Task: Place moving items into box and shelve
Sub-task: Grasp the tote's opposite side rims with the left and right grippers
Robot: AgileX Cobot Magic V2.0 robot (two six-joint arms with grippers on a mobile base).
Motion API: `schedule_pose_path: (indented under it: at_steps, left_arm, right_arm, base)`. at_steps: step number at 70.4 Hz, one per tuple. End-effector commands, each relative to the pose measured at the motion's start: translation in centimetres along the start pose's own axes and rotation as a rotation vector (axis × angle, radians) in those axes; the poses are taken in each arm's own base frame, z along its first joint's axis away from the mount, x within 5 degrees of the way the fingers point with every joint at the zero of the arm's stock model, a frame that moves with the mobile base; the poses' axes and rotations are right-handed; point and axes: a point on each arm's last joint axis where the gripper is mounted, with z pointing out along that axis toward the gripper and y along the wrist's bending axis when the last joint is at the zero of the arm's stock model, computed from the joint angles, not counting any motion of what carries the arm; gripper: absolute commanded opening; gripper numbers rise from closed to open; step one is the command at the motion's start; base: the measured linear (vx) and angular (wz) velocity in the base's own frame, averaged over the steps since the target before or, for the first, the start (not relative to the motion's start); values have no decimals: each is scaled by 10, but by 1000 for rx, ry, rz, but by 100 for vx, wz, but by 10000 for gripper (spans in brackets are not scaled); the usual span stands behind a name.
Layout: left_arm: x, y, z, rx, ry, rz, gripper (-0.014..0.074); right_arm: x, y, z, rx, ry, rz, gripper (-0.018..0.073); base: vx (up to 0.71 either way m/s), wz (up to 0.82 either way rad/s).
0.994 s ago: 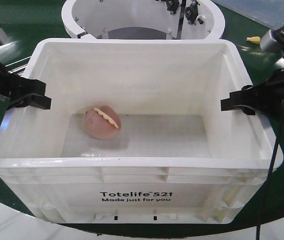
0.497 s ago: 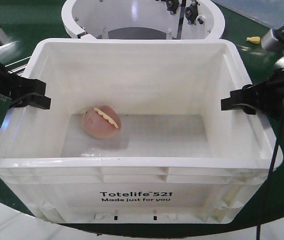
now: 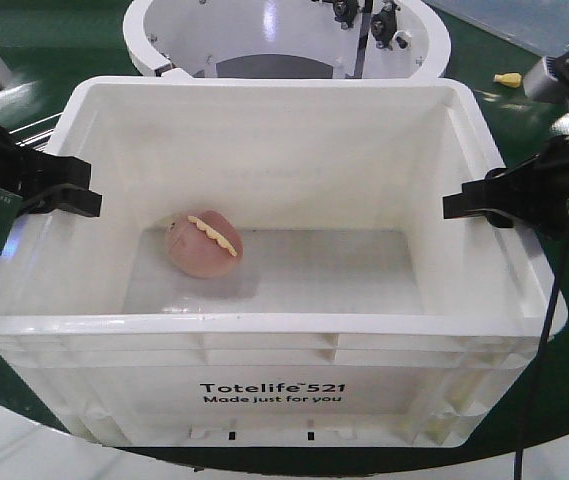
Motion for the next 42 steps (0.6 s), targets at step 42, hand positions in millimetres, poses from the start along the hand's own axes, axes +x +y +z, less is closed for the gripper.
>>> schedule_pose_path:
  at_steps: [42]
  left_arm:
    - [-24, -49, -96, 175, -370, 89, -6]
  right_arm:
    - [-16, 32, -87, 7, -510, -64, -4]
  base:
    - [0, 0]
